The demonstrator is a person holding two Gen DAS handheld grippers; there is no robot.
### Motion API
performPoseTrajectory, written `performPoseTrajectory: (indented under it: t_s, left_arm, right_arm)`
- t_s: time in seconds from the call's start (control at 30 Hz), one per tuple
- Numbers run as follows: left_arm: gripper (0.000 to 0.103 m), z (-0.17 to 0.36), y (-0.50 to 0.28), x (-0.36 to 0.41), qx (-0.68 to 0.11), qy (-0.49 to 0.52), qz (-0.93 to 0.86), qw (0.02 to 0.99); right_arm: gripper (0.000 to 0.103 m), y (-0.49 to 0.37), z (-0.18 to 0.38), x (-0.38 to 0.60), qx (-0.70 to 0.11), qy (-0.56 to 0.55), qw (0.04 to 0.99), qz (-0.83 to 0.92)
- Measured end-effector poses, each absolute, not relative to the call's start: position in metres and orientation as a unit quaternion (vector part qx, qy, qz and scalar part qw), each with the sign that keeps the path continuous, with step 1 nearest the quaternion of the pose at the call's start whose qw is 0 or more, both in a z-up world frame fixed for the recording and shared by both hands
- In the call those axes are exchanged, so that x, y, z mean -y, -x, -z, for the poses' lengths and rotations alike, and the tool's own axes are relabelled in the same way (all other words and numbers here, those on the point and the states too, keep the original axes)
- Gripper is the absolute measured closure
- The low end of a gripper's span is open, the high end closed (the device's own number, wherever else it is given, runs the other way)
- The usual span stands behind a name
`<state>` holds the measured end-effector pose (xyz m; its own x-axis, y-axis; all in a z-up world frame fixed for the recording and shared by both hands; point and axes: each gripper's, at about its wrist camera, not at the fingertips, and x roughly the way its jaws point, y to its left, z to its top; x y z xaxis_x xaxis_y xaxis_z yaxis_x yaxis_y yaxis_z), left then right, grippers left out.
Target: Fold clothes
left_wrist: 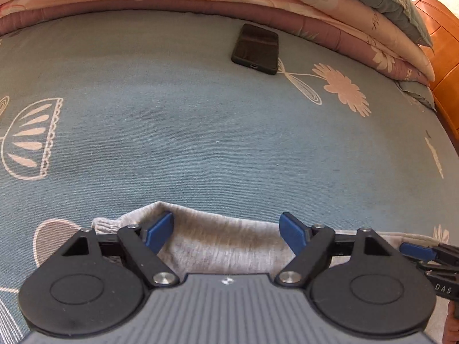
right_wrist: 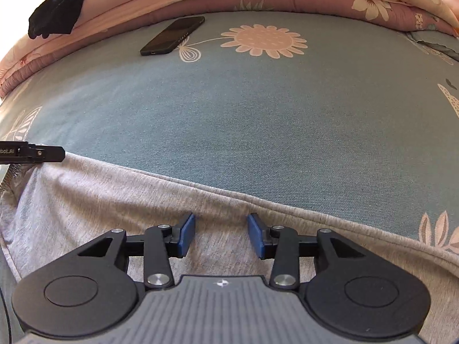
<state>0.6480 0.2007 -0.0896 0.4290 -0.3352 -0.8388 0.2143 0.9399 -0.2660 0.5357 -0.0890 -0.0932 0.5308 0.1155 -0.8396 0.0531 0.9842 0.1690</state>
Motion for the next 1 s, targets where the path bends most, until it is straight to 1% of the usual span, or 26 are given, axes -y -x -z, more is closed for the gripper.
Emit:
performPoseTrajectory:
  t_s: [0.1, 0.17, 0.23, 0.33, 0.4, 0.5, 0.57, 0.67, 0.8, 0.87, 1.0]
  left_arm:
    - [0.022, 0.071, -0.628, -0.188, -0.502, 0.087, 0.222, 0.831]
    - [0.021, 0.07, -0.616, -0.173, -0.509, 0.096, 0.263, 0.814]
    - [0.021, 0.08, -0.609, -0.15, -0.525, 0.093, 0.297, 0.792]
    - [0.021, 0.1, -0.611, -0.127, -0.527, 0.067, 0.28, 0.8]
    - [0.022, 0.105, -0.615, -0.128, -0.506, 0.06, 0.239, 0.827]
    - [0.023, 0.098, -0.616, -0.137, -0.501, 0.082, 0.191, 0.84]
    - [0.022, 0.089, -0.609, -0.135, -0.503, 0.087, 0.206, 0.835]
    - [0.022, 0.073, -0.581, -0.114, -0.495, 0.046, 0.25, 0.831]
    - [0.022, 0.068, -0.527, -0.066, -0.491, -0.013, 0.331, 0.805]
    - [0.022, 0.074, -0.499, -0.042, -0.493, -0.042, 0.363, 0.79]
    - [0.022, 0.088, -0.453, -0.006, -0.511, -0.076, 0.396, 0.76]
  right_arm:
    - [0.055, -0.517, 0.083, 0.093, -0.475, -0.108, 0.873, -0.019]
    - [0.052, -0.498, 0.078, 0.095, -0.474, -0.116, 0.873, -0.022]
    - [0.051, -0.481, 0.077, 0.095, -0.477, -0.113, 0.871, -0.023]
    - [0.049, -0.46, 0.081, 0.094, -0.484, -0.103, 0.868, -0.023]
    - [0.044, -0.449, 0.085, 0.094, -0.491, -0.101, 0.865, -0.022]
    - [0.044, -0.434, 0.089, 0.1, -0.5, -0.112, 0.859, -0.021]
    - [0.044, -0.425, 0.09, 0.108, -0.501, -0.122, 0.857, -0.017]
    - [0.044, -0.411, 0.081, 0.129, -0.487, -0.128, 0.864, 0.0]
    - [0.044, -0.389, 0.065, 0.176, -0.473, -0.122, 0.872, 0.042]
    - [0.045, -0.376, 0.057, 0.205, -0.465, -0.089, 0.878, 0.071]
    - [0.046, -0.351, 0.049, 0.264, -0.462, 0.021, 0.877, 0.131]
